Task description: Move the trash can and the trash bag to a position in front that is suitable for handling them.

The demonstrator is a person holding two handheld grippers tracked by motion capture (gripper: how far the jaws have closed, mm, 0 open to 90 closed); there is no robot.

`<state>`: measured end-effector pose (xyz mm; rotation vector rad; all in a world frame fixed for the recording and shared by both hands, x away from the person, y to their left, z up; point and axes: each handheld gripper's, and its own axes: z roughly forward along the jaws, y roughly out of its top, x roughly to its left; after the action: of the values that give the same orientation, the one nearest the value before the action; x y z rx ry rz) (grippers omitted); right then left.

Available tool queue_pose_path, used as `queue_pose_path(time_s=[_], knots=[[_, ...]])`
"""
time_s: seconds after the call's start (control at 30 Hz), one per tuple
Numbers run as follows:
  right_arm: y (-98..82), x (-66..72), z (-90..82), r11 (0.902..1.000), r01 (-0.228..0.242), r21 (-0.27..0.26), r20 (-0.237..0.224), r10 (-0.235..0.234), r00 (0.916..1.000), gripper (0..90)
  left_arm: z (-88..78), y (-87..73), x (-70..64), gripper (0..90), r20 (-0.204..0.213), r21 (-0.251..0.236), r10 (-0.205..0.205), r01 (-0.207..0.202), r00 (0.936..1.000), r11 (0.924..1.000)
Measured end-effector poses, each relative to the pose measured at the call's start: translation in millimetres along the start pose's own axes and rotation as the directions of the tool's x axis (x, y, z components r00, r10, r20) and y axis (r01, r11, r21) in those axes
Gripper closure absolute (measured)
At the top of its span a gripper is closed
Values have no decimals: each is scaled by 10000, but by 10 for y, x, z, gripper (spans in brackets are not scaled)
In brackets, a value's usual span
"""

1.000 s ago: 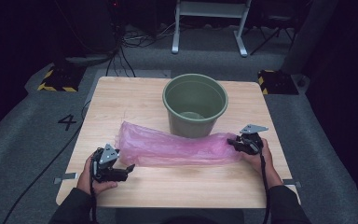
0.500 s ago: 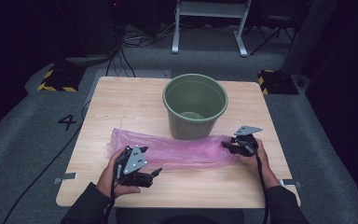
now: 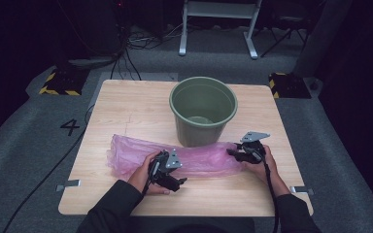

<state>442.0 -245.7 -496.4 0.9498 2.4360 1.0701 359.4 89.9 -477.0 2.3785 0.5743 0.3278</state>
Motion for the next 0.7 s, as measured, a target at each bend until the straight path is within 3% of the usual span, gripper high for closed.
queue_pose_path(time_s=[0.07, 0.17, 0.23, 0.33, 0.37, 0.43, 0.47, 0.67, 0.7], knots=[[2, 7, 3, 10000, 25, 20, -20, -25, 10000, 604, 39, -10, 10, 172, 228, -1, -42, 42, 9997, 10000], [10, 26, 8, 10000, 37, 19, -93, -37, 10000, 581, 122, -41, 2, 181, 202, 430, -62, 53, 9998, 9991], [14, 33, 10, 10000, 31, 10, -146, -31, 9999, 560, 138, -67, 15, 193, 354, 395, -471, 457, 9983, 9982], [19, 41, 12, 10000, 36, 10, -109, -35, 9999, 514, 139, -102, 36, 200, 482, 206, -635, 625, 9968, 9978], [20, 43, 13, 10000, -36, 10, -74, 36, 10000, 452, 128, -130, 67, 226, 490, 75, -839, 836, 9953, 9965], [18, 42, 15, 10000, -66, 19, -120, 66, 9999, 439, 119, -144, 85, 300, 469, -22, -884, 886, 9950, 9961], [9, 35, 13, 9998, -198, 77, -156, 199, 9997, 356, 104, -168, 111, 333, 377, -164, -1039, 1046, 9939, 9944], [-16, 16, -69, 9983, -564, -145, -386, 558, 9977, 254, 81, -219, 164, 445, 221, -482, -1174, 1183, 9928, 9918], [-61, 6, -175, 9967, -696, -414, -305, 683, 9972, 247, 76, -230, 176, 530, 189, -520, -1189, 1197, 9927, 9914]])
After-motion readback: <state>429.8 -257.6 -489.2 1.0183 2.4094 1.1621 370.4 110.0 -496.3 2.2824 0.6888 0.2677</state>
